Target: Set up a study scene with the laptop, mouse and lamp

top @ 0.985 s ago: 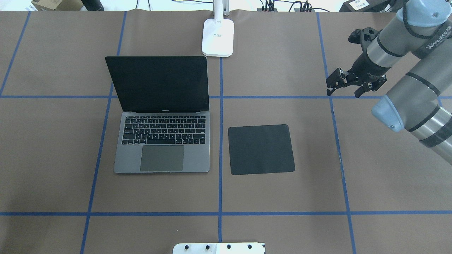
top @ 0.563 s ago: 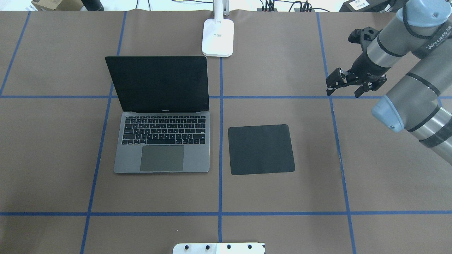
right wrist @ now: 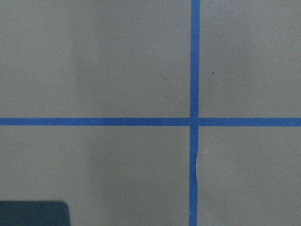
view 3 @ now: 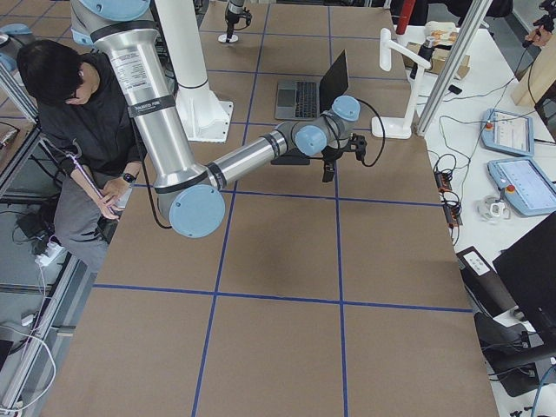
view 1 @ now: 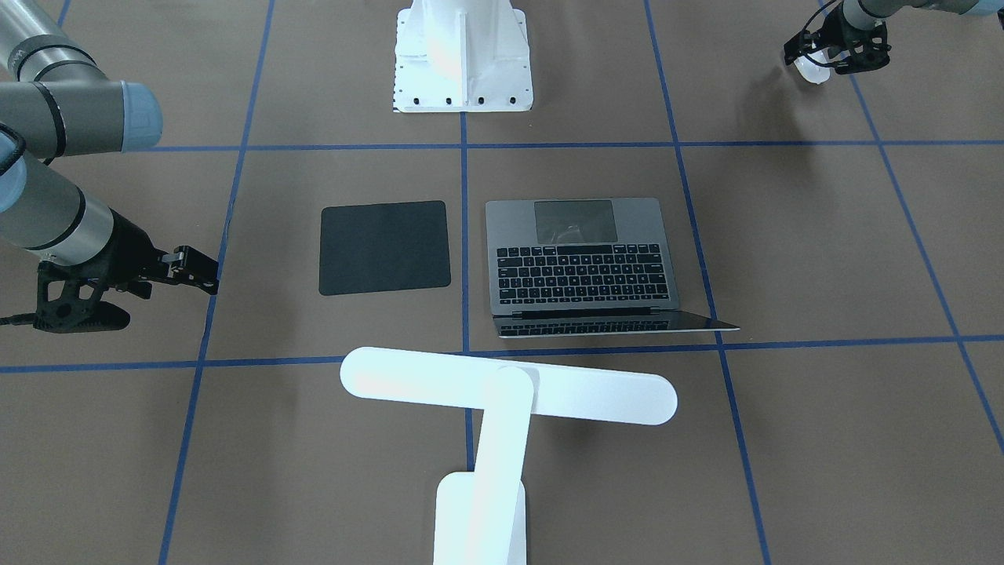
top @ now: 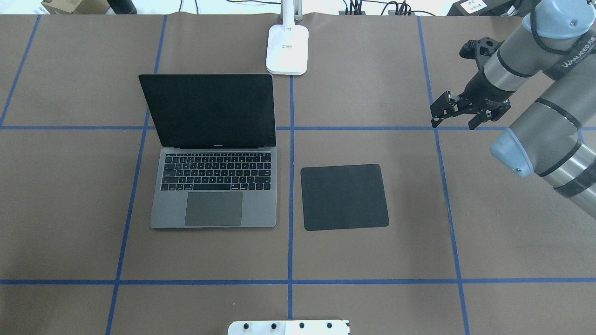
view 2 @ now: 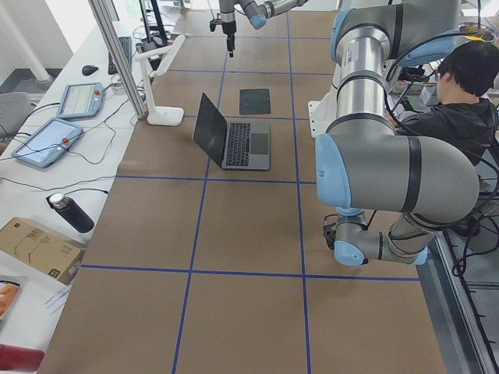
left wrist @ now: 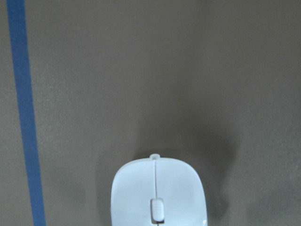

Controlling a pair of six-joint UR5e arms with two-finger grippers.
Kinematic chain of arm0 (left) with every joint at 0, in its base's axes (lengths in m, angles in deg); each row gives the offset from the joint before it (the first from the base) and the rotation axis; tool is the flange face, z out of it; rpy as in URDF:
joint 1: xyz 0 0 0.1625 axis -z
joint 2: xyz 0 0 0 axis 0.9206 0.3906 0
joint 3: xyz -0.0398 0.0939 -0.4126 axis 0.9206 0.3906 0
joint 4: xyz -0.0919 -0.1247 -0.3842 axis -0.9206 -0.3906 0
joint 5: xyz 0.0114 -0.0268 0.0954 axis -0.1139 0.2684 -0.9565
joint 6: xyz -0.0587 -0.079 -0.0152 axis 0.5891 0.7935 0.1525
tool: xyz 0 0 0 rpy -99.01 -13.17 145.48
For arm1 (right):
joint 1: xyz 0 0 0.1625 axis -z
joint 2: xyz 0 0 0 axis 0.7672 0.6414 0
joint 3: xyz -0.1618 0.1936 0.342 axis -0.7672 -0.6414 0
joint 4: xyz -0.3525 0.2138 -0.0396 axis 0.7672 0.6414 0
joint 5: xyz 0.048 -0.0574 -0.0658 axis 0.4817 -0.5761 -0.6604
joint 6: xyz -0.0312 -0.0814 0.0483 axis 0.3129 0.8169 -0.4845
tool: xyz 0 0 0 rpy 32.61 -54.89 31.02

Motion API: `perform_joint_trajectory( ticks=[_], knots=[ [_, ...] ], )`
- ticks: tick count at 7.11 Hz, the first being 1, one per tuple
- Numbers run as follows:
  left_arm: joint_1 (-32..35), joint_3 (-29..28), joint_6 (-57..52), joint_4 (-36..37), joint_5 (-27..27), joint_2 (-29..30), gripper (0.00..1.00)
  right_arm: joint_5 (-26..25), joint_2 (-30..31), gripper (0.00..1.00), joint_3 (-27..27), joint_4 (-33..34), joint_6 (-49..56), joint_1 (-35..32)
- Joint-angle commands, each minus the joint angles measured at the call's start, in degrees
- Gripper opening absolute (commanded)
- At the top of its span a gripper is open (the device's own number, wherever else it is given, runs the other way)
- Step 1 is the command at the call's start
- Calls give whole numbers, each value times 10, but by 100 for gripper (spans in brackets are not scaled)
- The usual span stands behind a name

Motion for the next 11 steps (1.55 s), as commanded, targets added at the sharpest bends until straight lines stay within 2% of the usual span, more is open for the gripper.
perform_joint_trajectory(
  ticks=[1, 2, 4, 6, 7, 9, 11],
  knots=[
    [-11, 0, 10, -2, 0, 0, 84, -9, 0, 99, 0, 1, 0, 4],
    [-12, 0, 11, -5, 0, 0, 72, -10, 0, 99, 0, 1, 0, 4],
    [-15, 0, 16, -5, 0, 0, 64, -10, 0, 99, 0, 1, 0, 6],
    [-15, 0, 19, -12, 0, -1, 47, -13, 0, 99, 0, 1, 1, 6],
    [-14, 0, 23, -39, 0, -10, 41, -13, 0, 99, 0, 1, 1, 6],
    [-12, 14, 24, -52, 0, -18, 40, -13, 0, 99, 0, 1, 1, 7],
    [-10, 57, 28, -52, 0, -26, 40, -13, 0, 99, 0, 1, 1, 7]
  ],
)
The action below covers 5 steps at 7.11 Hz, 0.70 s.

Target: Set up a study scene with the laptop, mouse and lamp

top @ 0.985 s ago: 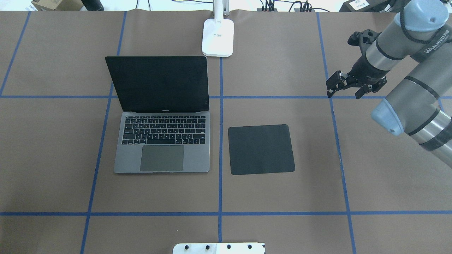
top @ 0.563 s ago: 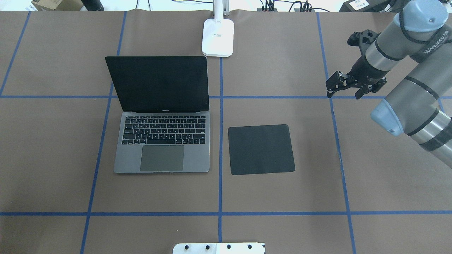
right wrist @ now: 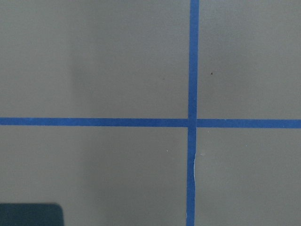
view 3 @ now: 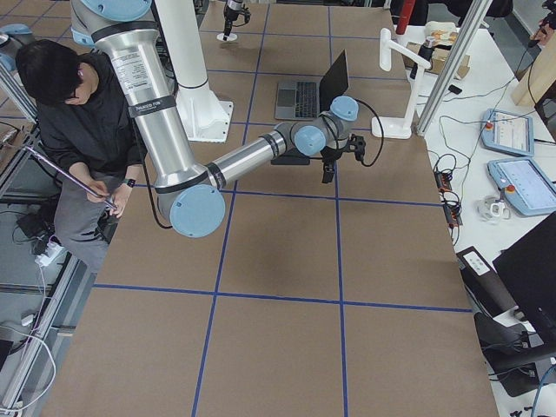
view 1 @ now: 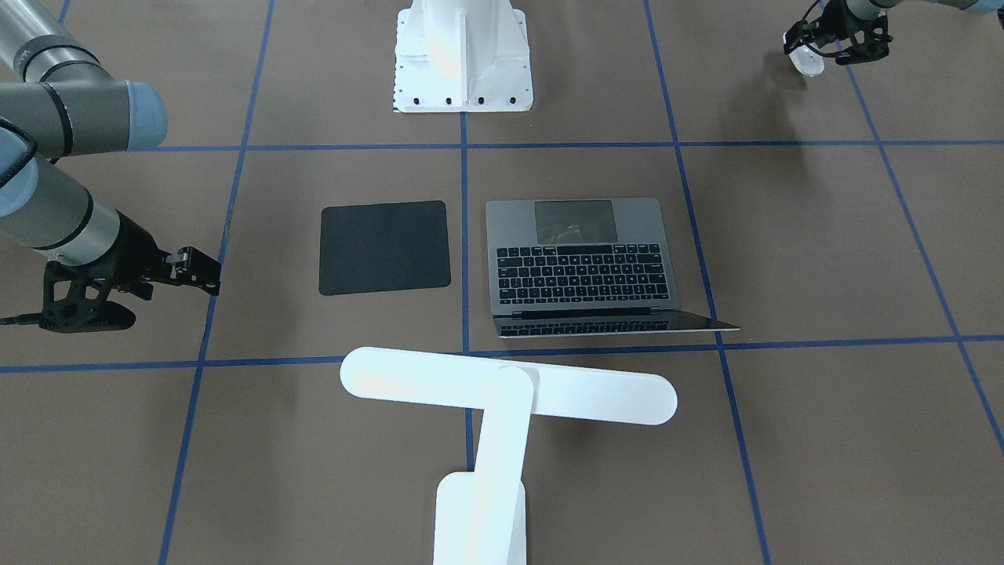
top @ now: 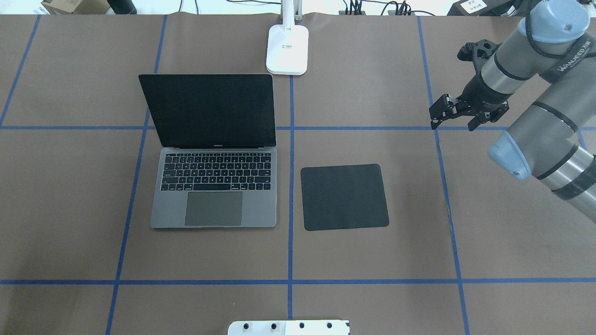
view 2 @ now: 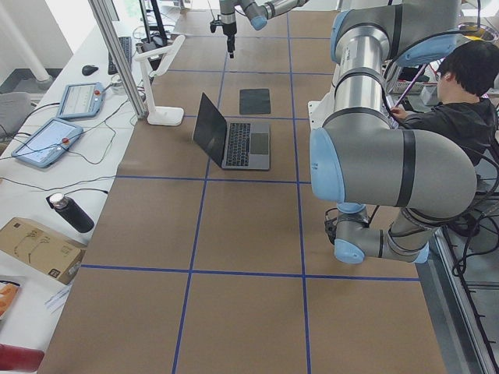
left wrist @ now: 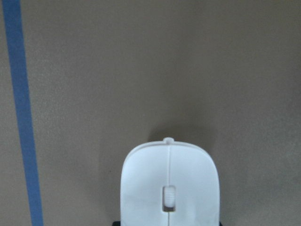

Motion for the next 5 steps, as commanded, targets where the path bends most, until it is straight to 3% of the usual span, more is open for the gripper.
perform_joint_trajectory(
  ticks=[1, 4, 5],
  knots=[
    [8, 60, 4, -1, 0, -28, 40, 0, 0, 99, 0, 0, 0, 1],
    [54, 121, 4, -1, 5, -30, 36, 0, 3, 99, -2, -1, 0, 2],
    [87, 129, 0, 1, 30, -27, 34, 0, 4, 99, -3, -1, 0, 2]
  ],
)
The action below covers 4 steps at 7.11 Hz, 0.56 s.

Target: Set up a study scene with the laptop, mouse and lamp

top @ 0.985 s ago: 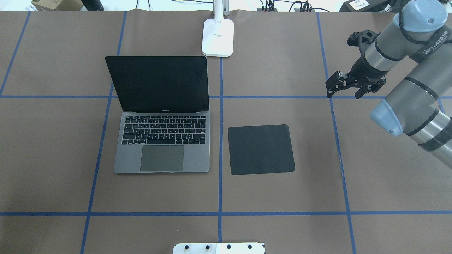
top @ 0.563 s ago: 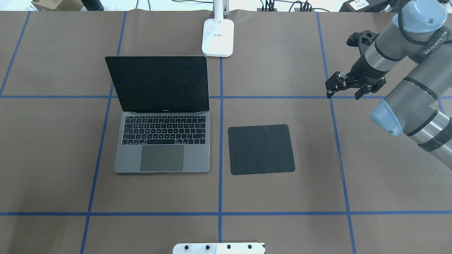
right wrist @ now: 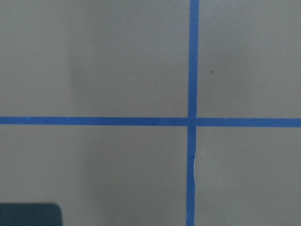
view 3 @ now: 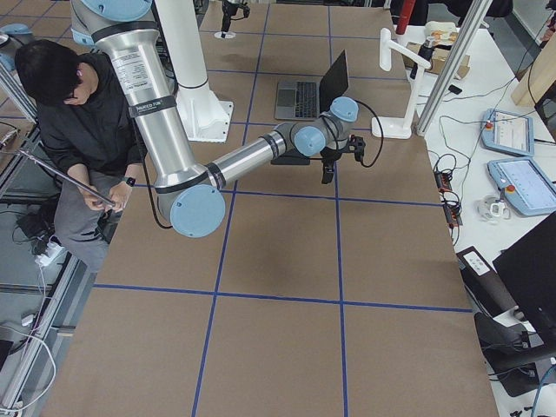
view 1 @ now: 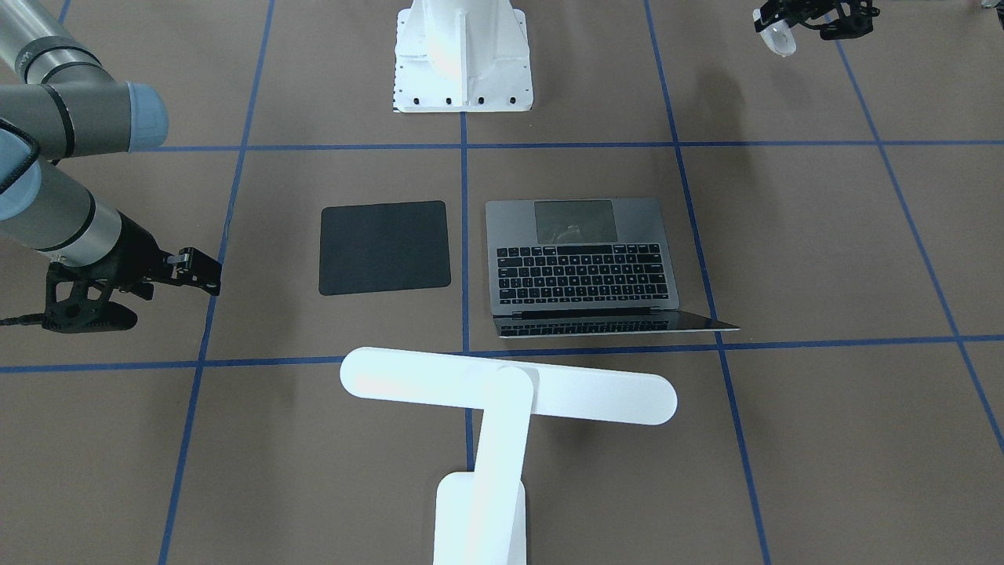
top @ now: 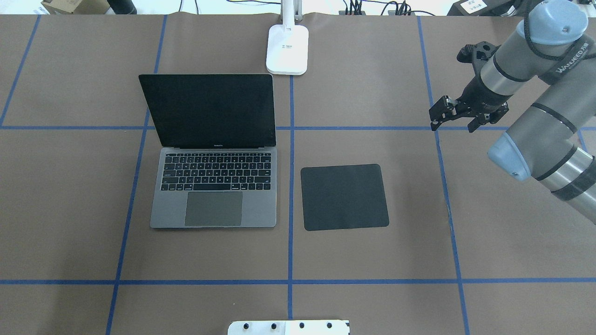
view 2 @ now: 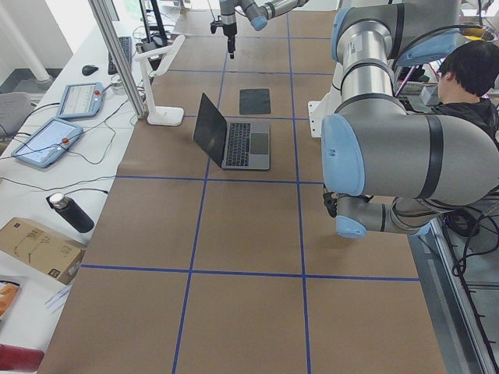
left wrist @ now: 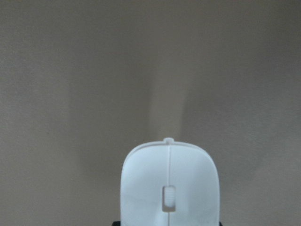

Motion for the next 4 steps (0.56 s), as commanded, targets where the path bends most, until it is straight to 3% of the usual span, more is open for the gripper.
perform_joint_trajectory(
  ticks=[1, 4],
  knots=[
    [61, 20, -11, 3, 28, 6, 33, 0, 2, 99, -4, -1, 0, 2],
    [163, 33, -90, 21, 81, 42, 28, 2, 0, 99, -20, -5, 5, 7]
  ],
)
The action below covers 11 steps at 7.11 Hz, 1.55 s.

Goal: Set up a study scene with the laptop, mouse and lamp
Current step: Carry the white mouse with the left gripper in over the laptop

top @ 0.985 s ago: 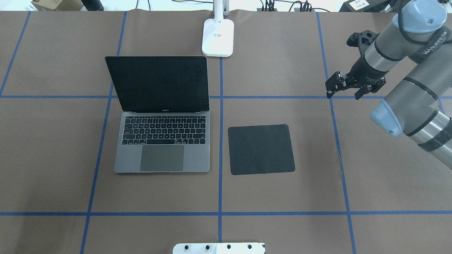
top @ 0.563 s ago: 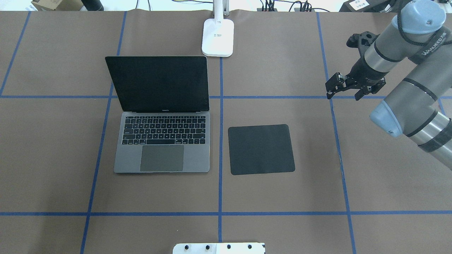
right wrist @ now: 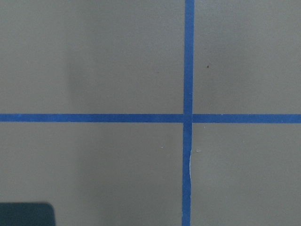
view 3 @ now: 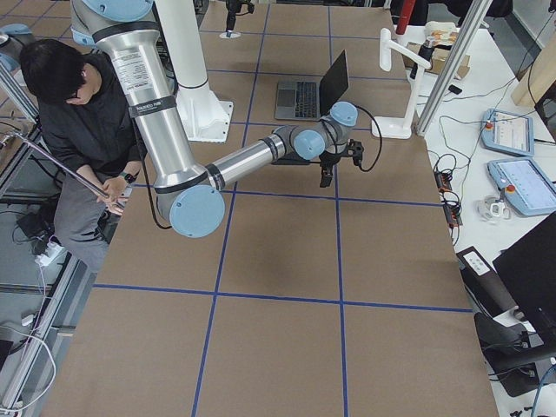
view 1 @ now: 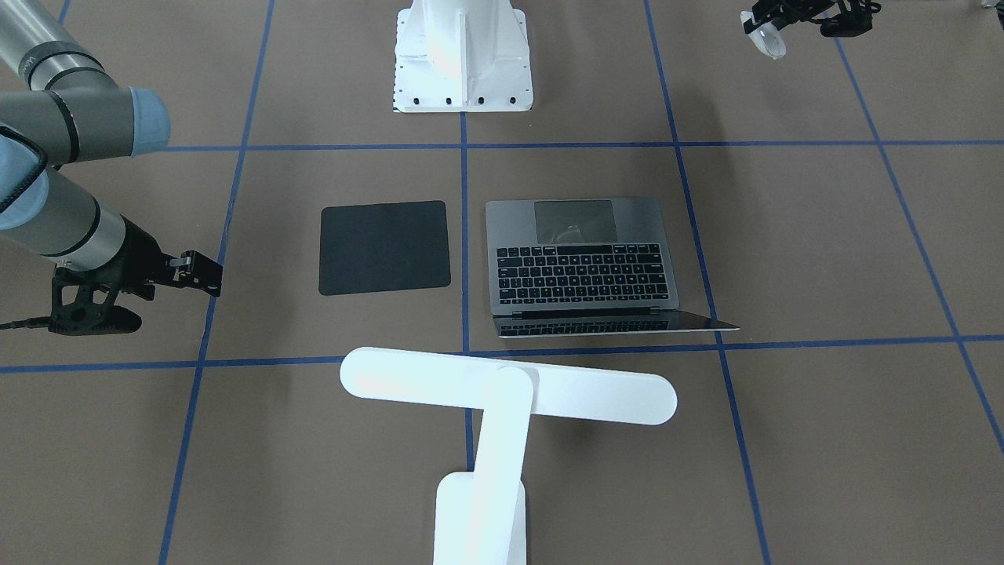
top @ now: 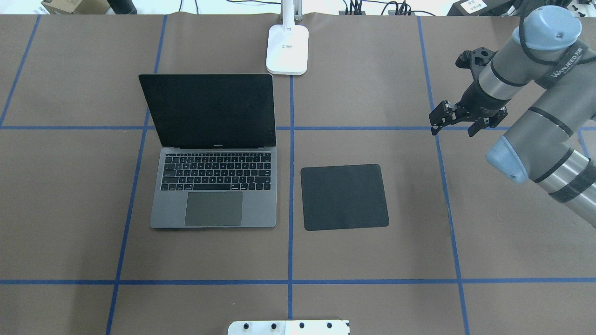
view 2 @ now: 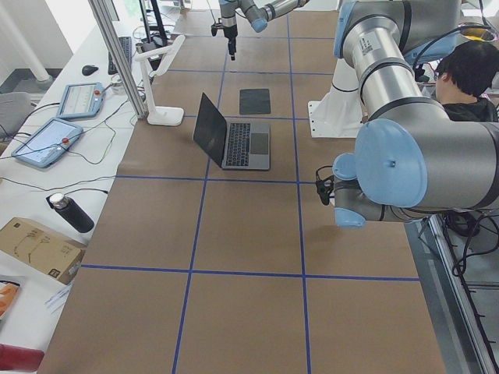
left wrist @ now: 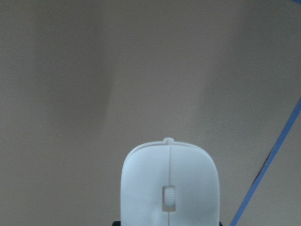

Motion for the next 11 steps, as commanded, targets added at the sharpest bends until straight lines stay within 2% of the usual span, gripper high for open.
perform_joint_trajectory(
  ticks=[1, 3, 4, 6, 7, 9, 11],
  knots=[
    [95, 3, -73, 44, 64, 46, 27, 1, -1, 99, -7, -2, 2, 2],
    [239, 2, -131, 170, 168, 151, 26, 1, -1, 99, -11, -3, 2, 5],
    [281, 1, -151, 201, 195, 171, 26, 1, -3, 99, -16, -5, 2, 7],
    [297, 0, -170, 205, 196, 172, 25, 1, -3, 99, -19, -6, 3, 8],
    [312, 2, -205, 229, 198, 175, 25, 1, -3, 99, -20, -5, 3, 9],
    [356, 2, -276, 307, 200, 206, 24, 1, -2, 99, -20, -5, 3, 9],
    [383, 3, -306, 404, 200, 264, 24, 1, -2, 99, -20, -5, 3, 9]
  ],
)
